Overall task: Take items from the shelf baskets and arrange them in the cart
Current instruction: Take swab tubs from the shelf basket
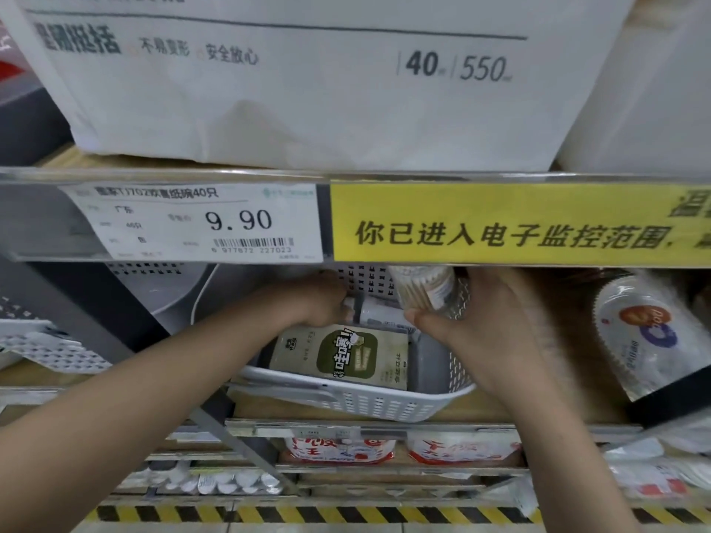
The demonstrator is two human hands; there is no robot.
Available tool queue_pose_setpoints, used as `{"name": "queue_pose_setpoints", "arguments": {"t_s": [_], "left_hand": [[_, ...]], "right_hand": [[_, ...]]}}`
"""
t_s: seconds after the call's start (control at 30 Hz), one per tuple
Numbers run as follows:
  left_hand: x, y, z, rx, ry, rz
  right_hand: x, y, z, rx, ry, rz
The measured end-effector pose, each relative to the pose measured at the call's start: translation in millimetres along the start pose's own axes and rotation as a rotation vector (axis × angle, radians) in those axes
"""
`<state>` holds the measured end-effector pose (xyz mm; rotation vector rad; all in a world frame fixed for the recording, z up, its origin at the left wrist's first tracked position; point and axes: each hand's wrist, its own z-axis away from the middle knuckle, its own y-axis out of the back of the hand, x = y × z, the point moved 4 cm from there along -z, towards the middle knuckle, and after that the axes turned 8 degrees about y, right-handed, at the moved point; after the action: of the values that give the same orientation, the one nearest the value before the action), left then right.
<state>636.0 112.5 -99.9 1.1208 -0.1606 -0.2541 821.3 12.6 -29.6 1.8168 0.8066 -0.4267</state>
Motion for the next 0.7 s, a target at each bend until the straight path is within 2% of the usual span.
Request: {"name": "queue_pose_setpoints", "arguments": {"t_s": [0.23,0.33,0.5,0.6,0.7], "left_hand": [[-8,3,4,0.001,-0.019,0.135],[-12,6,8,0.016,-0.034,0.117],[-7,17,25,0.212,-0.004,-0.091],[-6,31,41,0.386,-0.039,-0.078],[-11,45,69,0.473,-0.024,-0.057]], "right_hand": [[-4,0,5,0.021,0.059,0.013],[-4,0,5,0.031,0.077,0.017],[-4,0,9,0.042,0.072,0.052],[-5,0,9,0.029,0.08,0.054],[-5,2,3,-0.009,0.06,0.026]]}}
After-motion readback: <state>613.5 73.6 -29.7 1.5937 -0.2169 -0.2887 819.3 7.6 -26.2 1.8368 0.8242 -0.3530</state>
